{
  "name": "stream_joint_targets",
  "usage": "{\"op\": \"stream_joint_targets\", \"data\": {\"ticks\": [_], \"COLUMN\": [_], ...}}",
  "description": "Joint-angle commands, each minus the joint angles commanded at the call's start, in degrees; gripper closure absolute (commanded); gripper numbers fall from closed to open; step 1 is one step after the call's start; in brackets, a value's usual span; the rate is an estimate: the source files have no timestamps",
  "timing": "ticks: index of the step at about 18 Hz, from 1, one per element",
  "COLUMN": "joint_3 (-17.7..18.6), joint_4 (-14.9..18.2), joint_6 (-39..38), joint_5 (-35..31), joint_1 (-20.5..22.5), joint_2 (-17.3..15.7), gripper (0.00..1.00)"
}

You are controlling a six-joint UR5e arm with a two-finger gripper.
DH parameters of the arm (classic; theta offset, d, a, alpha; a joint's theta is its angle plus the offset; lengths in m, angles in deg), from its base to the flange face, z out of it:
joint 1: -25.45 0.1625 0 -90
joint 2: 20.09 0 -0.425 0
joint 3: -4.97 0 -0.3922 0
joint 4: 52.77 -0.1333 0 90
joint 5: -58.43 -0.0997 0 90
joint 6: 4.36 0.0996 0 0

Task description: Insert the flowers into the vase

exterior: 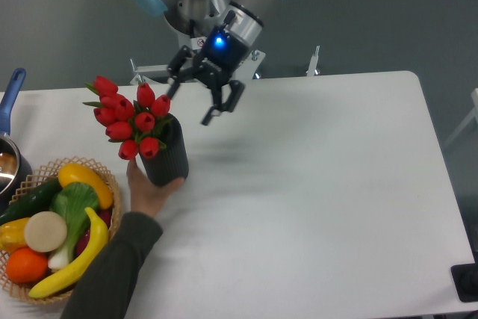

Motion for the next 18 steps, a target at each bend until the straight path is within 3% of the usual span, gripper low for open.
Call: {"op": "stream_joint_targets", "data": {"ticks": [2, 6, 9, 14, 18], "joint_3": [-1.0, -4.8, -11.0, -20.6, -27.5], "joint_4": [0.2, 0.3, 0.3, 0.2, 0.3], "joint_6": [-0.1, -0.1, 0.0, 0.0, 0.0], "joint_5": [-3.3, -3.7, -7.5, -20.8, -25.0], "joint_1": [0.3, 5.4, 5.5, 2.6, -0.1], "joint_2": [0.0, 1.2, 6.9, 20.9, 27.8], "gripper": [0.00, 0.00, 0.00, 0.00, 0.00]}}
